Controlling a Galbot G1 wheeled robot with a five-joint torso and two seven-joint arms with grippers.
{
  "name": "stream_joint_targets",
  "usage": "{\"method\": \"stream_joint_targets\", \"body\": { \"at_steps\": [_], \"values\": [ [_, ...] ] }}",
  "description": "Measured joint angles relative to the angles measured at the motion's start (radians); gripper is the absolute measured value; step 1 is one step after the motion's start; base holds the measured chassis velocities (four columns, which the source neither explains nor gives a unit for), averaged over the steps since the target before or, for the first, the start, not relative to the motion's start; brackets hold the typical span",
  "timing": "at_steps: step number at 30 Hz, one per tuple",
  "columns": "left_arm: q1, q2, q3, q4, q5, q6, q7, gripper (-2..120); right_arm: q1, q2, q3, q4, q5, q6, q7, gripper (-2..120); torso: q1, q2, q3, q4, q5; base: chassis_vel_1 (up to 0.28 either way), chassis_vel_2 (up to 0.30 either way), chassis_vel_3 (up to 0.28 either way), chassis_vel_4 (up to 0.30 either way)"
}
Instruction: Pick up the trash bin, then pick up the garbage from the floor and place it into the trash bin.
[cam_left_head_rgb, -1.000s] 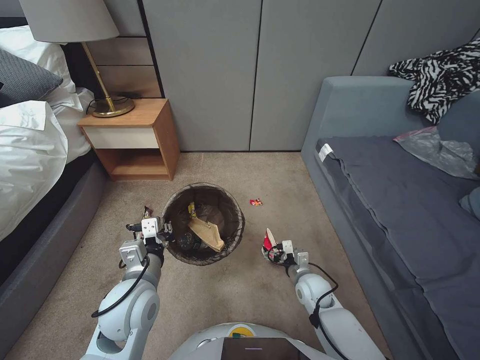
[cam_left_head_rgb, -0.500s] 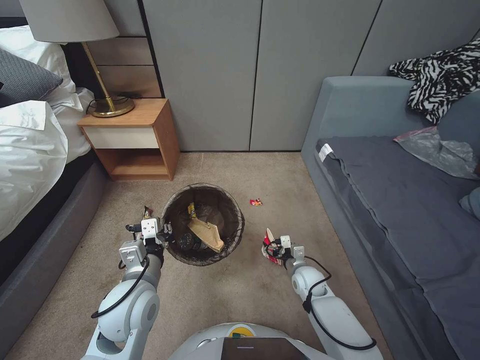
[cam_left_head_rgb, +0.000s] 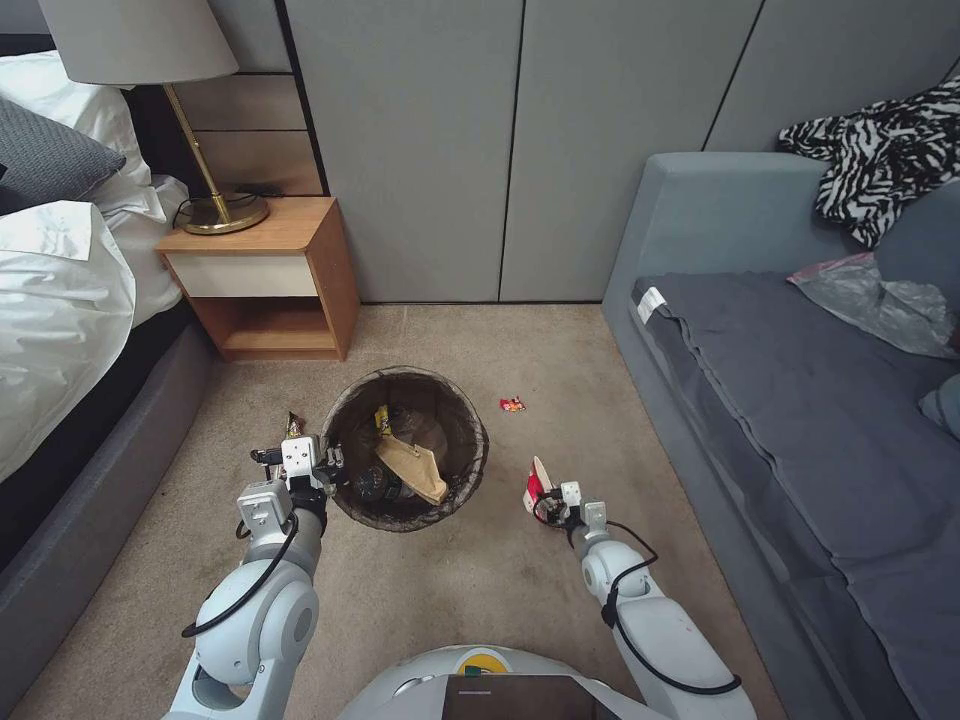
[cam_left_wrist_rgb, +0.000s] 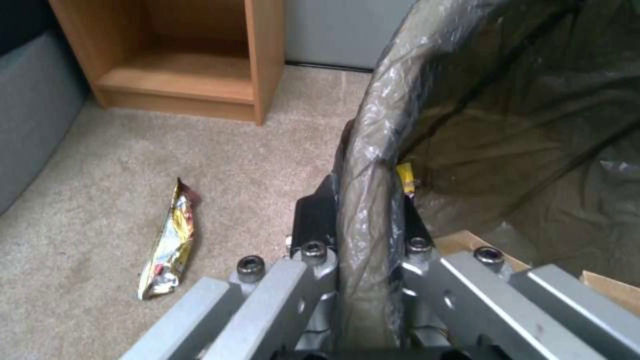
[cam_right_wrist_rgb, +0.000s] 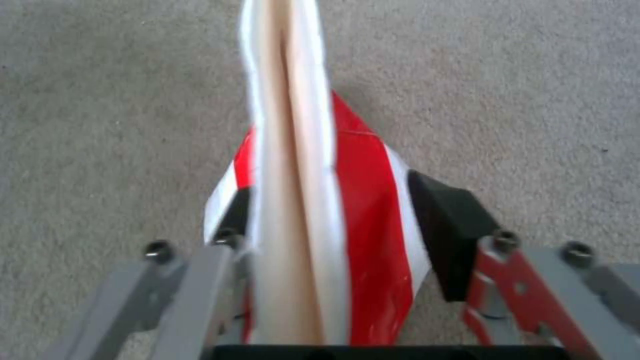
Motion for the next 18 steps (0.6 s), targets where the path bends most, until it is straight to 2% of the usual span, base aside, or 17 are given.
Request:
{"method": "stream_joint_targets", "body": {
  "at_steps": [4,5,6,8,9,12,18],
  "values": [
    [0.000,0.000,0.000,0.000,0.000,0.000,0.000,4,0.000,0.002,0.002,-0.013,-0.002,0.004,-0.002,32,0.000,0.000,0.000,-0.0001,-0.0001,0.000,0.000,0.000,0.000],
    [0.000,0.000,0.000,0.000,0.000,0.000,0.000,4,0.000,0.002,0.002,-0.016,-0.003,0.005,-0.002,26,0.000,0.000,0.000,0.0000,0.0000,0.000,0.000,0.000,0.000],
    [0.000,0.000,0.000,0.000,0.000,0.000,0.000,4,0.000,0.002,0.002,-0.016,-0.003,0.005,-0.002,26,0.000,0.000,0.000,0.0000,0.0000,0.000,0.000,0.000,0.000],
    [-0.001,0.000,0.000,0.000,0.000,0.000,0.000,4,-0.003,0.005,0.004,-0.030,-0.005,0.009,-0.003,16,0.000,0.000,0.000,-0.0001,0.0000,0.000,0.000,0.000,0.000],
    [-0.001,0.000,0.000,0.000,0.000,0.000,0.000,4,-0.003,0.005,0.004,-0.030,-0.005,0.009,-0.003,16,0.000,0.000,0.000,-0.0001,0.0000,0.000,0.000,0.000,0.000],
    [-0.001,0.001,0.000,0.000,0.000,0.000,0.000,4,-0.006,0.007,0.008,-0.042,-0.008,0.017,-0.005,0,0.000,0.000,0.000,-0.0001,0.0000,0.000,0.000,0.000,0.000],
    [-0.003,0.003,0.001,-0.001,-0.001,0.000,-0.001,4,-0.009,0.007,0.009,-0.042,-0.009,0.017,-0.007,0,0.000,0.000,0.000,0.0000,0.0000,0.000,0.000,0.000,0.000]
  ]
}}
